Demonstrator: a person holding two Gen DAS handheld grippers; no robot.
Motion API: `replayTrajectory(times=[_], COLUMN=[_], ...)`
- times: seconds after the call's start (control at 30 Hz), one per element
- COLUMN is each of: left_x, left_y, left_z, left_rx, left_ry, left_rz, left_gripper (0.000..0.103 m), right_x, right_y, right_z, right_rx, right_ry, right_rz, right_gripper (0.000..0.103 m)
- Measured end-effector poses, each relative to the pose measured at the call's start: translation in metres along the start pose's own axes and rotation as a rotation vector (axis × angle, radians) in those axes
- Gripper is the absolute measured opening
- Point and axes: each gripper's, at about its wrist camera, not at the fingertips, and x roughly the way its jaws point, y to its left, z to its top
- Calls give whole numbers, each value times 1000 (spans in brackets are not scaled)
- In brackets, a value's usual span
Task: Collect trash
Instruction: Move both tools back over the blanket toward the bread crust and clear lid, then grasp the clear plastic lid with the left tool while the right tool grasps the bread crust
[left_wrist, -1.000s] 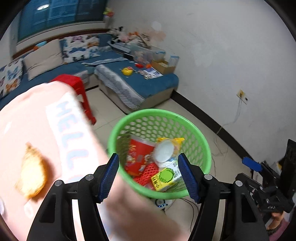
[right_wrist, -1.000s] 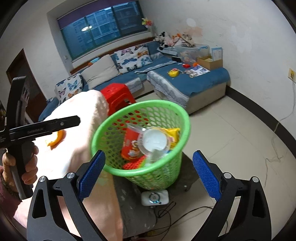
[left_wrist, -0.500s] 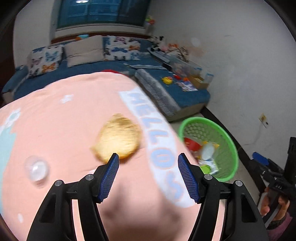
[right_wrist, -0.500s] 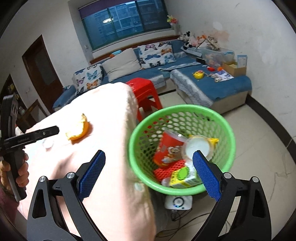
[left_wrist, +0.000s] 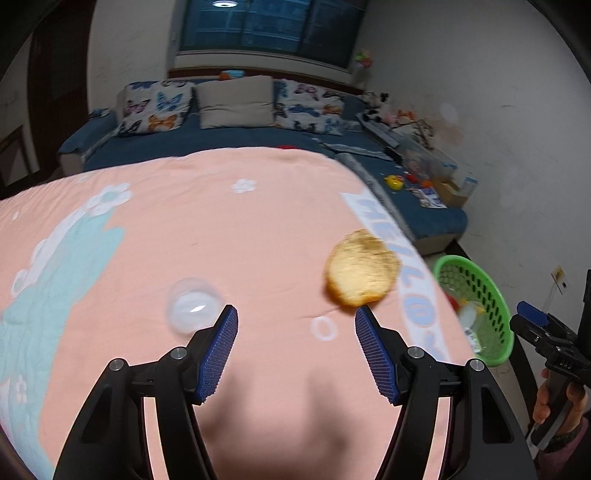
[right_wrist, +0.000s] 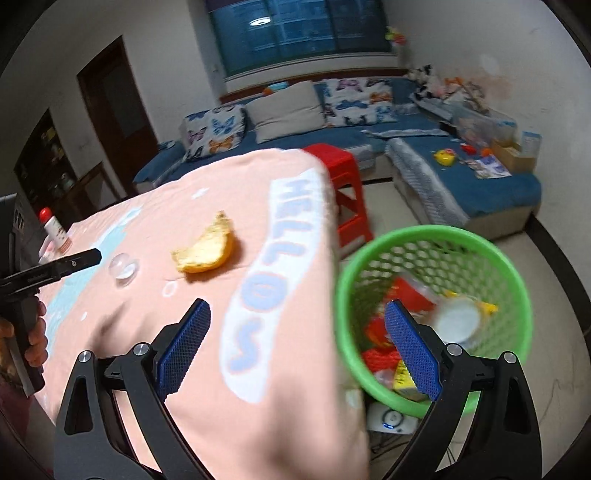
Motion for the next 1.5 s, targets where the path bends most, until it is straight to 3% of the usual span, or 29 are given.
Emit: replayTrajectory(times=[0.37, 0.7, 1.13, 1.5], left_x=[-7, 5, 42, 74], left_y=[59, 94, 82, 78], left_z=[-10, -15, -4, 7], left_rx=[-94, -145, -65, -15], left_ry=[0, 34, 88, 124], left_rz=[65, 93, 105, 141], left_gripper=[65, 65, 68, 70], right_x=[68, 130, 169, 180], right_y=[60, 67, 55, 58], right_z=[24, 46, 51, 49], right_rx=[-70, -30, 39, 47], right_ry=[69, 140, 204, 217], right_rz=[67, 53, 45, 50], right_gripper=[93, 74, 47, 30])
